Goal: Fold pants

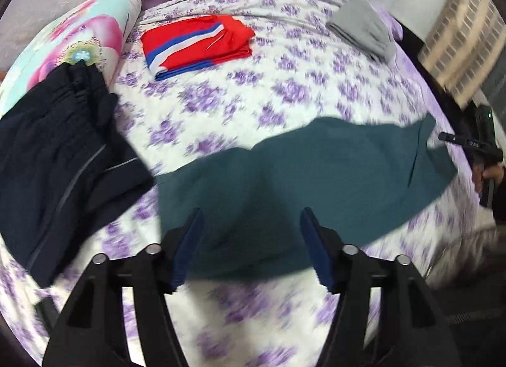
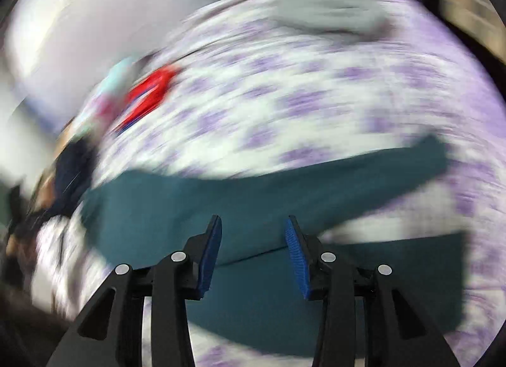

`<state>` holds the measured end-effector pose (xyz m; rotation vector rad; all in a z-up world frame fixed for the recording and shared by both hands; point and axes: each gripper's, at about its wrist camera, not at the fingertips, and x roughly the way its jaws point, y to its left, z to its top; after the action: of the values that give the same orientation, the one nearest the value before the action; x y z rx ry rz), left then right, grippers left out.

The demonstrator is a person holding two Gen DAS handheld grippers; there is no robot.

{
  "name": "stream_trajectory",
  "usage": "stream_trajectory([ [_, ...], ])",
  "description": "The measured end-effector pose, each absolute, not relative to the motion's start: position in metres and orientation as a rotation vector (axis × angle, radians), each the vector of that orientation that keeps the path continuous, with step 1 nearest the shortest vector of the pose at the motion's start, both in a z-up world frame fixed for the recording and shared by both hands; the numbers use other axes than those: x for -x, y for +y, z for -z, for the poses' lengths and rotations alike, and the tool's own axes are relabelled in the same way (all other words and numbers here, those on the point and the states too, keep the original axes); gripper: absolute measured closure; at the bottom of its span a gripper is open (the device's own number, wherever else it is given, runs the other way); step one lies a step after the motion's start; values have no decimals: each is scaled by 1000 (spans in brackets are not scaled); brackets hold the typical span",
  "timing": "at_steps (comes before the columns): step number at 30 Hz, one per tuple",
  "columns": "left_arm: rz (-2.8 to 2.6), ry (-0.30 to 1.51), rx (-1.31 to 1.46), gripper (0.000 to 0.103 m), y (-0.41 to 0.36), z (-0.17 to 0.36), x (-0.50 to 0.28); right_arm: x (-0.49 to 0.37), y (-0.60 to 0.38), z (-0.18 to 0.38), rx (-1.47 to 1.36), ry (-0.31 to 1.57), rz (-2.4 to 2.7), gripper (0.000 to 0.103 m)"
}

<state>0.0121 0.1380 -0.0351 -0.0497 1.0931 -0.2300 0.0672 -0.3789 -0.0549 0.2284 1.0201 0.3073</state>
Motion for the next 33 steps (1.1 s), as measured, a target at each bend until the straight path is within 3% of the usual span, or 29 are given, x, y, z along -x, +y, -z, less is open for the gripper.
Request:
stream_trajectory([
  [11,143,1317,203,35,62,117,-45,-145,-434,65,-238,1022,184,58],
  [14,102,1355,216,35,59,130,-46,-159,-436,75,-252,1059,227,68],
  [20,104,1371,244,34,66,136,-47,-174,-444,100,-264,1156,323,71],
  [21,108,1374,249,34,67,137,-48,-173,-447,101,-277,1157,331,90],
  [23,112,1375,257,33,69,139,-50,-171,-456,103,-321,1154,338,99],
  [33,132,1383,224,30,65,140,-58,-102,-494,59,-567,956,201,100],
])
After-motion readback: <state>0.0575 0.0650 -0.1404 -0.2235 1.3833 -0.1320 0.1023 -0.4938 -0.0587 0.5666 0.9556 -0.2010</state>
